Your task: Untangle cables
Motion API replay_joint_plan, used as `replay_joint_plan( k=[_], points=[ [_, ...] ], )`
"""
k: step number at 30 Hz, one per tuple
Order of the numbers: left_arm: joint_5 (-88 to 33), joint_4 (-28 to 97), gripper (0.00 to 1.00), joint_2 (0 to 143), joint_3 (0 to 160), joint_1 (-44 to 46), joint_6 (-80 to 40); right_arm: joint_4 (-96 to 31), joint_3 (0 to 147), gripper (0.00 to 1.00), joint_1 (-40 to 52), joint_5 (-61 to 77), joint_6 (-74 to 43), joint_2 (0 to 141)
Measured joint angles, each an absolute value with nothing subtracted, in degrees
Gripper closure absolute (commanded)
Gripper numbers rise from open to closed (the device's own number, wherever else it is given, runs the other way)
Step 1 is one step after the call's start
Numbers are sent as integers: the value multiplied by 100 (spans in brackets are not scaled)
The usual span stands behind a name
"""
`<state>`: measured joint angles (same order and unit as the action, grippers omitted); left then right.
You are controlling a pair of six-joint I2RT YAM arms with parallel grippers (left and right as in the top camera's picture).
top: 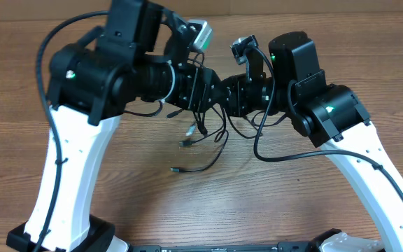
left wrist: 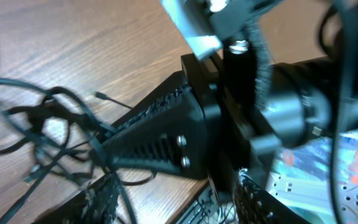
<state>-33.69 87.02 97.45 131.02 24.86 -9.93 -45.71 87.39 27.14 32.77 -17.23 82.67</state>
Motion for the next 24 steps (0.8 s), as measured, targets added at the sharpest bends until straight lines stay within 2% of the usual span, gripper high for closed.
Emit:
replay_joint_plan(
  k=[5,20,22,24],
  points=[
    [-3179,8908,49,9762,13102,2528,-991,-4303,8737,96,2711,3317,-1887,8254],
    [-2805,8919,48,9762,13102,2528,-991,-3861,8737,96,2716,3623,-2145,8254],
    [-2766,8921,55,9762,13102,2528,-991,-3734,8737,96,2714,3732,-2231,8254],
    [-2735,8927,72,9762,13102,2526,-1002,-3627,8737,96,2714,3820,-2294,8254]
  ],
)
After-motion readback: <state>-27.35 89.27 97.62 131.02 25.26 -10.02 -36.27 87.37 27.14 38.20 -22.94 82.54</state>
